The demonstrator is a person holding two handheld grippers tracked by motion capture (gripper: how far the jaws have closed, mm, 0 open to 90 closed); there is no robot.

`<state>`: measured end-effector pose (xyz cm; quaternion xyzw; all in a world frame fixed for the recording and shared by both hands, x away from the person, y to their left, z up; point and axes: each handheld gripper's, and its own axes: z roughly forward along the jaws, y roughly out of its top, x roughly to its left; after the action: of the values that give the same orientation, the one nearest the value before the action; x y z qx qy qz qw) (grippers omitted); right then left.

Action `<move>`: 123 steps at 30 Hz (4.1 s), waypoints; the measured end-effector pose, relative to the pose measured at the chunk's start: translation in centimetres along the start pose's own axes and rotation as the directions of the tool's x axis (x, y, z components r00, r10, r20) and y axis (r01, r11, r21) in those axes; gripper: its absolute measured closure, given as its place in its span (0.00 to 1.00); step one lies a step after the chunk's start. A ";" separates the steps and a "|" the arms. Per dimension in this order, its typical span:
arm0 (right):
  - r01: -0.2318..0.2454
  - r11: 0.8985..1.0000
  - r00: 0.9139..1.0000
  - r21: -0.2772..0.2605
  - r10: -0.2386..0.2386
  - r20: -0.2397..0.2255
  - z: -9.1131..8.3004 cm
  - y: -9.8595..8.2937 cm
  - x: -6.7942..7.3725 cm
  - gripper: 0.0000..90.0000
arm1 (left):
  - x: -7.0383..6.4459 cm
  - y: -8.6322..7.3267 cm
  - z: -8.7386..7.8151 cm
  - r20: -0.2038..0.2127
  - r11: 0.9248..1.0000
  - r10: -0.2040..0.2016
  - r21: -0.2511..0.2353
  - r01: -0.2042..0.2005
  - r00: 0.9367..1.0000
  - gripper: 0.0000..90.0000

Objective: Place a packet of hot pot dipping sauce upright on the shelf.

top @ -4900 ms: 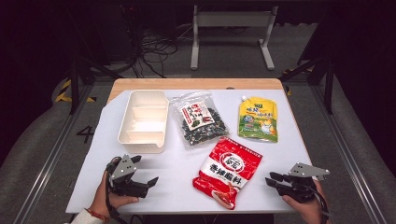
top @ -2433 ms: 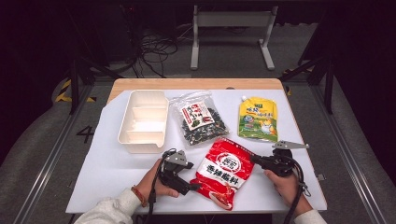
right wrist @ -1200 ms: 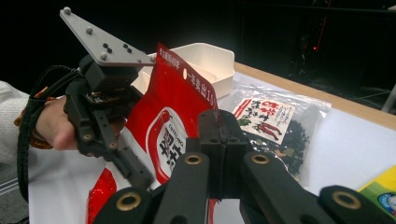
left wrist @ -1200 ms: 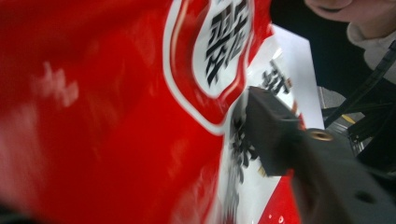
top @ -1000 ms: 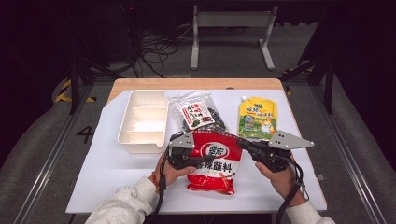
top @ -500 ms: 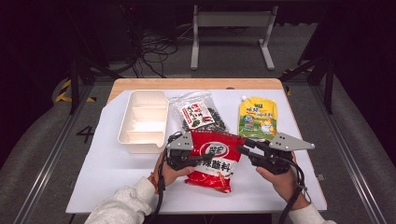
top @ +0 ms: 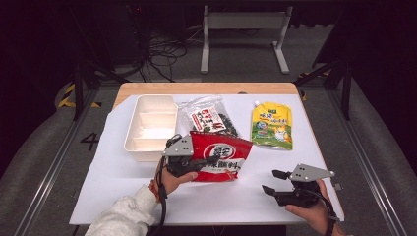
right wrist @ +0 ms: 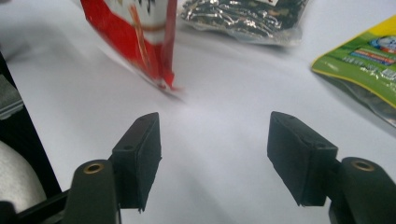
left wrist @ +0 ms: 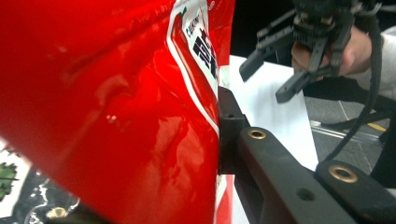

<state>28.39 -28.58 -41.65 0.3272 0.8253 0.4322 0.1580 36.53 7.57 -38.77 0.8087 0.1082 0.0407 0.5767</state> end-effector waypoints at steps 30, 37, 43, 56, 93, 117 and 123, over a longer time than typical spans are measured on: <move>-0.030 0.999 0.998 0.030 0.031 -0.049 2.1 -0.2 -0.3 0.31 | 2.3 3.3 -9.6 -0.205 0.988 0.113 -0.076 -0.131 0.972 1.00; -0.037 0.998 0.999 0.044 0.039 -0.030 1.9 -0.7 -0.3 0.31 | 5.6 5.5 -12.7 -0.277 0.986 0.123 -0.074 -0.149 0.953 1.00; -0.054 0.997 0.998 0.063 0.056 -0.022 2.1 -1.2 -0.3 0.31 | 8.5 5.8 -14.3 -0.322 0.987 0.115 -0.068 -0.144 0.940 1.00; -0.109 0.990 0.994 0.087 0.108 0.015 1.2 -3.0 -0.2 0.31 | 14.7 4.8 -14.2 -0.374 0.994 0.089 -0.019 -0.104 0.923 1.00; -0.162 0.983 0.986 0.090 0.159 0.044 0.2 -4.2 0.7 0.30 | 21.7 -0.7 -12.6 -0.411 0.994 -0.047 0.074 0.085 0.910 0.86; -0.140 0.984 0.990 0.110 0.139 0.013 1.0 -3.9 0.8 0.30 | 21.2 -4.8 -12.0 -0.504 0.974 -0.075 0.148 0.172 0.860 0.85; -0.135 0.983 0.991 0.122 0.136 0.004 1.2 -3.9 0.9 0.29 | 21.2 -5.1 -12.6 -0.548 0.970 -0.092 0.141 0.200 0.831 0.73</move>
<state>26.78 -28.88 -45.52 0.3908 0.8263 0.3914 0.1061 54.09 25.49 -40.65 0.8060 0.3305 0.2106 0.4436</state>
